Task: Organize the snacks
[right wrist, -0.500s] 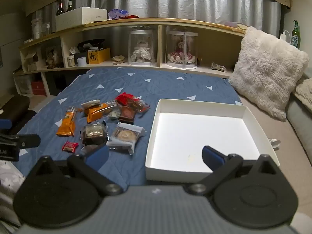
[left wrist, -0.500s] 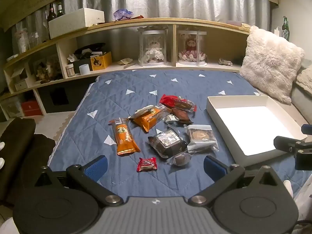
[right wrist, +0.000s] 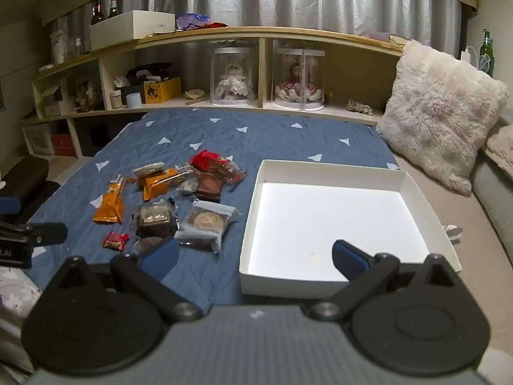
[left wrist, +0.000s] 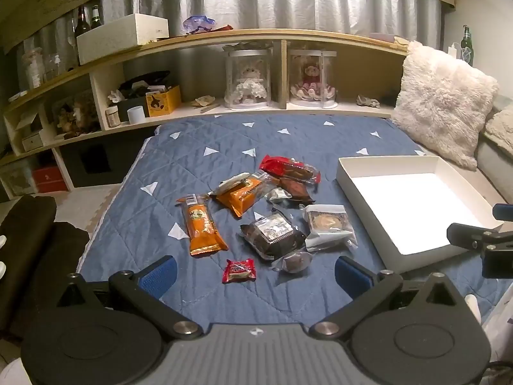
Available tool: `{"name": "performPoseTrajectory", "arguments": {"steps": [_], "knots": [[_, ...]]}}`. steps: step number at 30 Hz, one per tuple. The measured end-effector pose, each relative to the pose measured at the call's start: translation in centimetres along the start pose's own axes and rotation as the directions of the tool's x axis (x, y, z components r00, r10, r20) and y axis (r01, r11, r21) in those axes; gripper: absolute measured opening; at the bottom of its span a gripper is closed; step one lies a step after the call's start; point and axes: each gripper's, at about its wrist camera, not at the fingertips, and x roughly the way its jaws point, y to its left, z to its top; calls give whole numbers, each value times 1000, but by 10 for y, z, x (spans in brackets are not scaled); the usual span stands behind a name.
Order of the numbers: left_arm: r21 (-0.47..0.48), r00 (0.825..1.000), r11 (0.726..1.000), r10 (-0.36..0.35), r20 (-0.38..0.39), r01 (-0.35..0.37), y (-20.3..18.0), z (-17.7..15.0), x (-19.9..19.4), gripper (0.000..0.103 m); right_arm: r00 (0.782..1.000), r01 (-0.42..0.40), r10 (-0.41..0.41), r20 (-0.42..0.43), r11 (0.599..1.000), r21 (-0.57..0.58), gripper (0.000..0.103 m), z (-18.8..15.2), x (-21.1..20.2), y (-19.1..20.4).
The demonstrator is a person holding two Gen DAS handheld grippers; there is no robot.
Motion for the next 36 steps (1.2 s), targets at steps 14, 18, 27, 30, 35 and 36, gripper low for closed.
{"name": "performPoseTrajectory", "arguments": {"steps": [14,18,27,30,35,36], "knots": [[-1,1000,1000,0,0,0,0,0,0,103,1000,3,-3,-5,1000,-6,102,0,1,1],[-2,1000,1000,0,1,0,-11,-4,2,103,1000,4,-4,-6,1000,-9,102,0,1,0],[-3,1000,1000,-1,0,1,-11,-4,2,103,1000,4,-4,-7,1000,-10,102,0,1,0],[-3,1000,1000,-1,0,1,-8,-3,1,103,1000,4,-4,-9,1000,-10,102,0,1,0],[-3,1000,1000,-2,0,2,-10,-4,2,103,1000,5,-5,-10,1000,-13,102,0,1,0],[-3,1000,1000,-2,0,2,-11,-4,2,103,1000,5,-6,-10,1000,-13,102,0,1,0]]}}
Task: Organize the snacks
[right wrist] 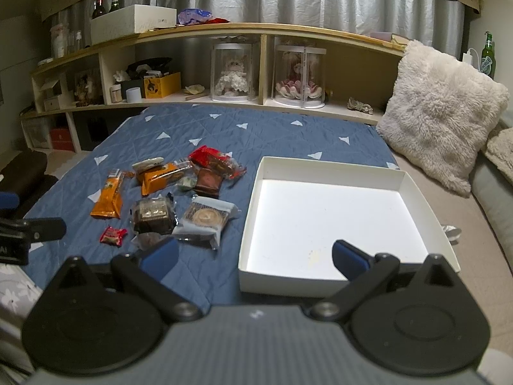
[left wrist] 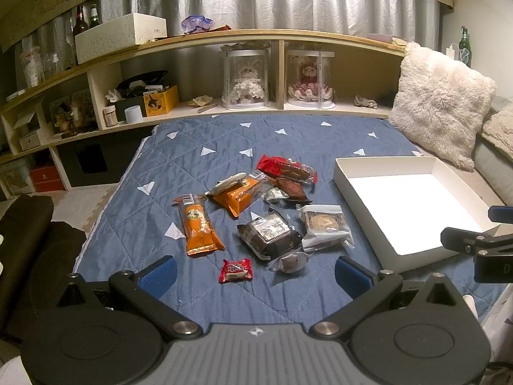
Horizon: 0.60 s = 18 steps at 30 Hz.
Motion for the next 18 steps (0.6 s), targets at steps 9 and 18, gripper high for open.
{"name": "performPoseTrajectory", "arguments": {"steps": [9,18], "knots": [[-1,1000,1000,-1,0,1,2,1,0,103,1000,1,-1,-2,1000,-3,102,0,0,0],[-2,1000,1000,-1,0,1,3,1,-1,103,1000,1,-1,-2,1000,-4,102,0,0,0]]}}
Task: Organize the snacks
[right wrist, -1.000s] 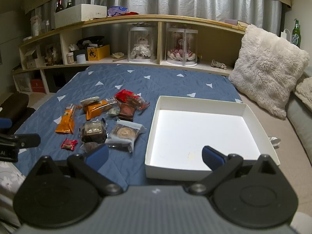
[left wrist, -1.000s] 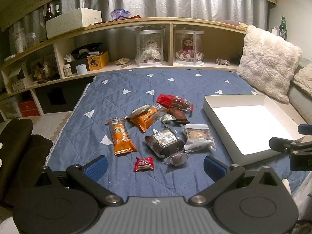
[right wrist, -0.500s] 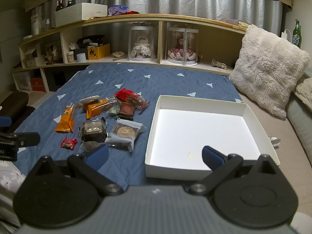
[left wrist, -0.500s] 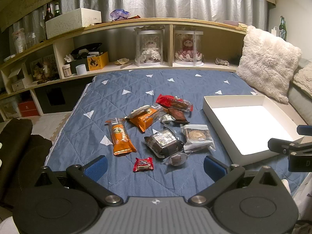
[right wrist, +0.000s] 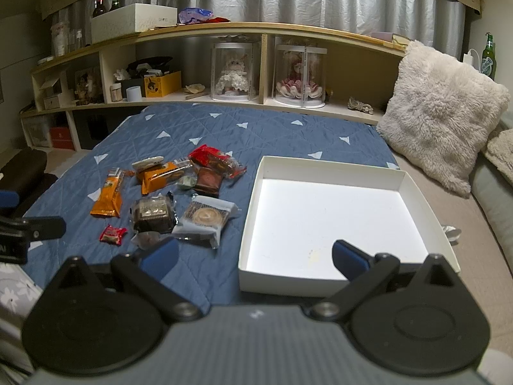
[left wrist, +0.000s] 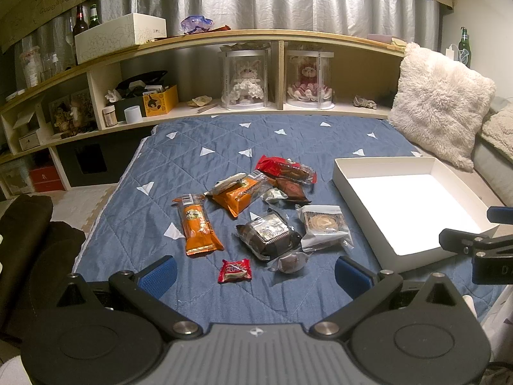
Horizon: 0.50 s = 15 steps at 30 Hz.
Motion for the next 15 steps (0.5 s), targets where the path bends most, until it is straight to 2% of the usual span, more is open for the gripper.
{"name": "performPoseTrajectory", "arguments": {"steps": [15], "knots": [[-1,1000,1000,-1,1,1,0,0,0,103,1000,1,-1,-1,1000,-3,102,0,0,1]]}}
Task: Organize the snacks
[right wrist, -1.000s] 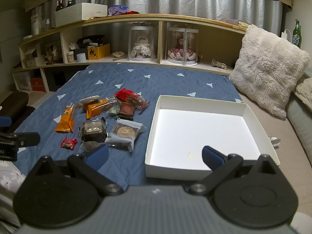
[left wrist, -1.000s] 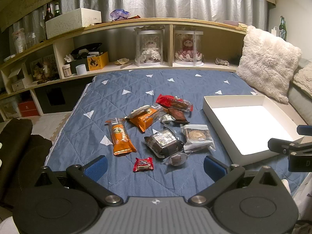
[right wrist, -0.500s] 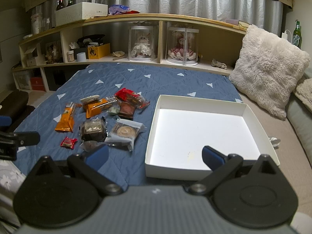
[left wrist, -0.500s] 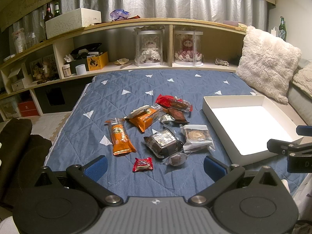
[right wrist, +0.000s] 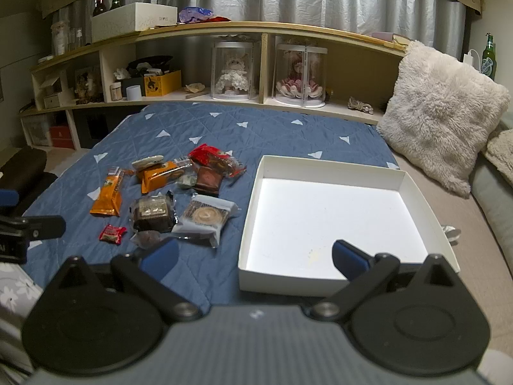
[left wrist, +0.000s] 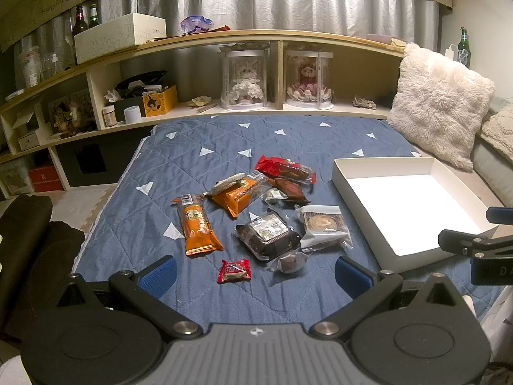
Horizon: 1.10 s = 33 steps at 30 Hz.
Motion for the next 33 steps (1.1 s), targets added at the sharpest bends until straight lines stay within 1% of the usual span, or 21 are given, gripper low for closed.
{"name": "performPoseTrajectory", "arguments": {"steps": [7,9,16,19,23,28,33], "knots": [[-1,1000,1000,-1,1,1,-1,0,0,103,1000,0,0,-1,1000,-1,102,0,0,0],[-3,1000,1000,-2,1,2,-9,-1,-1,103,1000,1,-1,0,1000,-1,102,0,0,0],[-6,1000,1000,-2,-5,2,-18,3,5,103,1000,-6,5,20,1000,18,102,5,1,-2],[-17,1000,1000,-9,-10,9,-16,13,12,103,999,-20,19,25,1000,21,102,9,5,-2],[-40,1000,999,-18,-22,17,-10,21,22,103,999,-30,31,30,999,-12,102,14,14,4],[-52,999,999,10,-33,-12,-9,32,35,103,999,-38,39,32,998,-46,102,22,28,7],[-129,998,991,13,-59,-21,8,49,53,103,999,-52,53,11,995,-80,102,33,47,11]]}}
